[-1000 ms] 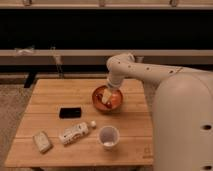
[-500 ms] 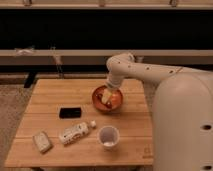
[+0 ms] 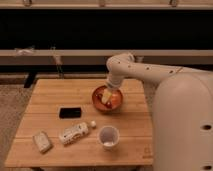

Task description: Place the eraser in the ceramic cup

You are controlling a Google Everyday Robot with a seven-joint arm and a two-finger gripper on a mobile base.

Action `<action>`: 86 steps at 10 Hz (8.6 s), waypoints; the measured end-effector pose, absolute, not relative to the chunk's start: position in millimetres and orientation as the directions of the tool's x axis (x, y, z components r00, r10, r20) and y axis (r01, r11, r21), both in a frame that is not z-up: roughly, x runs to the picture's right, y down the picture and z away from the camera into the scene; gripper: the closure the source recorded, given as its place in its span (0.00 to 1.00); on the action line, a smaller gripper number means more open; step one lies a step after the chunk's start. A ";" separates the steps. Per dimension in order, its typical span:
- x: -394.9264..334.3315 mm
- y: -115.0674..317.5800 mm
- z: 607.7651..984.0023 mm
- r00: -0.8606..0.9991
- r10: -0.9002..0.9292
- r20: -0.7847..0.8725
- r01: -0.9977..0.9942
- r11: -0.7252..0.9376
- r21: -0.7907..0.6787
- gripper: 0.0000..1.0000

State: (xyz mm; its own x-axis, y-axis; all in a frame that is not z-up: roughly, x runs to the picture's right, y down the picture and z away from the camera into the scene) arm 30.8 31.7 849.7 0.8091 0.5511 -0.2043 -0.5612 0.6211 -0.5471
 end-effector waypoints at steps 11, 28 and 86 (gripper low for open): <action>29.0 30.9 847.3 0.817 0.544 -0.190 -0.550 0.638 -0.539 0.20; -224.4 102.2 851.9 0.970 0.186 0.157 -0.066 0.822 -0.566 0.20; -31.6 164.9 660.4 0.756 0.601 0.260 -0.362 0.714 -0.599 0.88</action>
State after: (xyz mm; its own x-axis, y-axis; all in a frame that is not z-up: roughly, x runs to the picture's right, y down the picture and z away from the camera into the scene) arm -31.6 164.9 660.4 0.7556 0.6012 0.2600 -0.3620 0.7142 -0.5991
